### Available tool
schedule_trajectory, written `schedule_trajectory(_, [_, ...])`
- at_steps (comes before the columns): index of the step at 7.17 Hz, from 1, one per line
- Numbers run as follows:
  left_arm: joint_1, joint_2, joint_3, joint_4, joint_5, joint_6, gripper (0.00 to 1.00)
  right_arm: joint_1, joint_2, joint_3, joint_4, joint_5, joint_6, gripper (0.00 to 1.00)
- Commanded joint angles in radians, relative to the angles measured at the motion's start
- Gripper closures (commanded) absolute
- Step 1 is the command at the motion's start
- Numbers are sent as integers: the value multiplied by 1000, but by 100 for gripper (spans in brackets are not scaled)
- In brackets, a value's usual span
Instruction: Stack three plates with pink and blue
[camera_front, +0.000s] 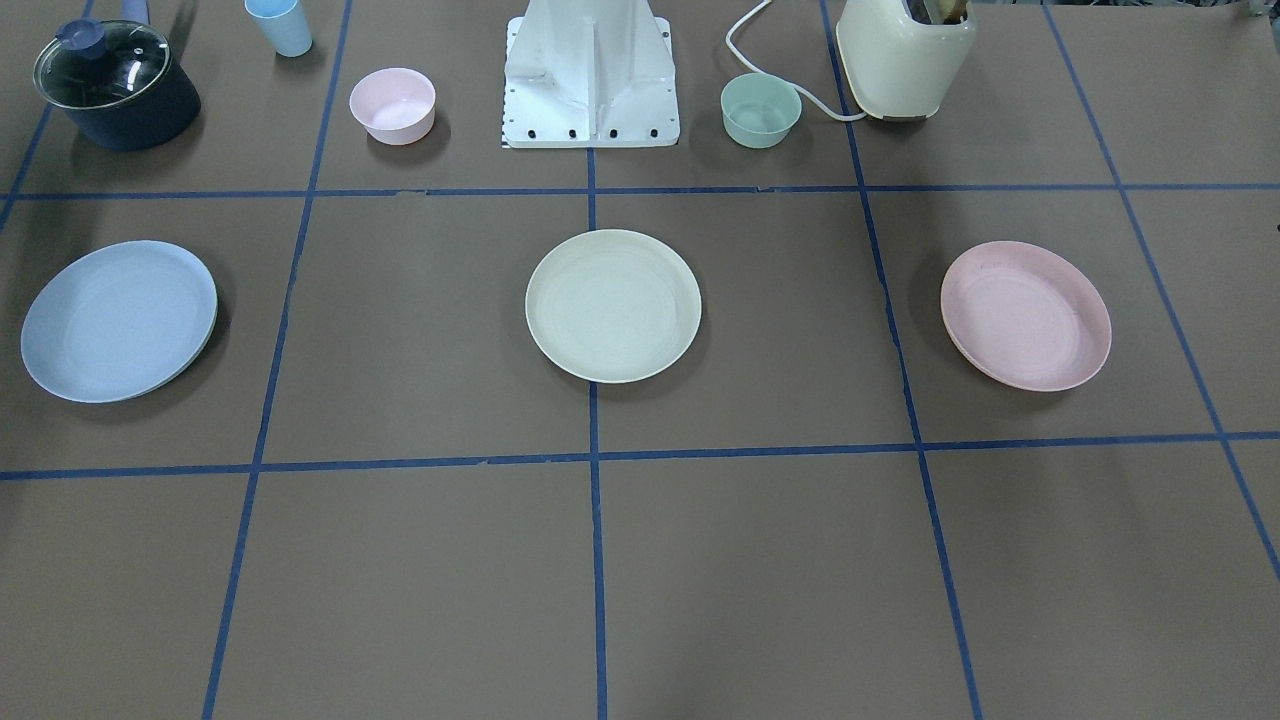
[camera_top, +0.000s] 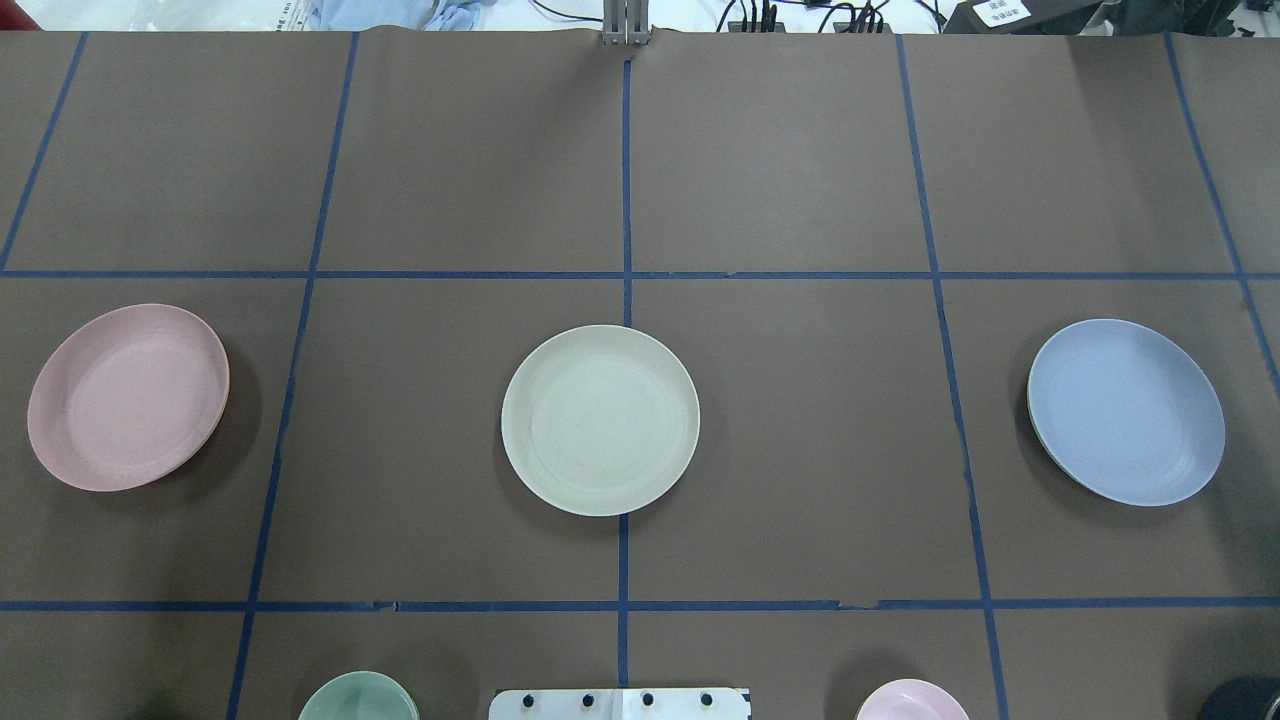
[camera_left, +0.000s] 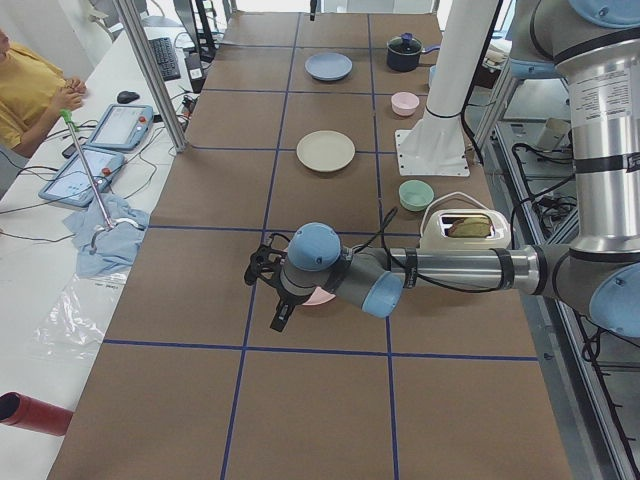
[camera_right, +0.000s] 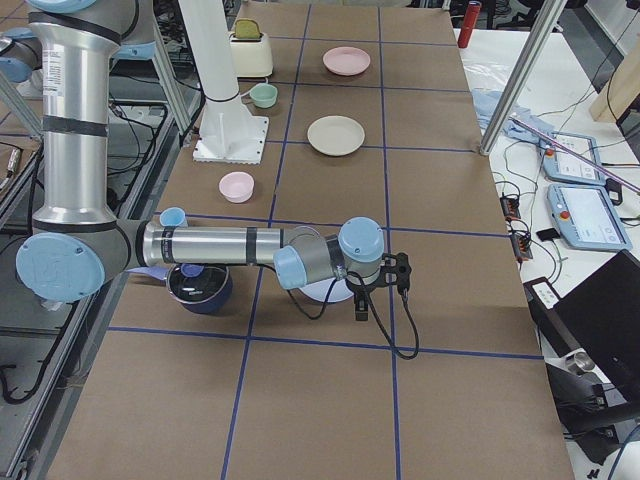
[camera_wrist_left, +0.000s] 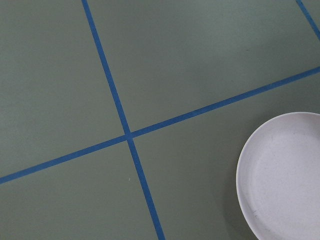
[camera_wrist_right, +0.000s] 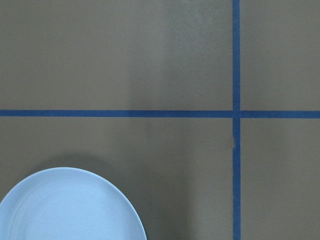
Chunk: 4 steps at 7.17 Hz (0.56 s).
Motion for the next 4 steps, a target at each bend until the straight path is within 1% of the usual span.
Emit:
schedule_trajectory(1, [78, 3, 35, -3, 4, -33, 0, -27, 0, -7, 4, 2, 1, 0])
schedule_trajectory(2, [102, -4, 65, -4, -5, -65, 1, -35, 0, -7, 3, -3, 1, 0])
schedule_trajectory(4, [198, -77, 167, -3, -50, -120, 3, -50, 5, -10, 3, -6, 1, 0])
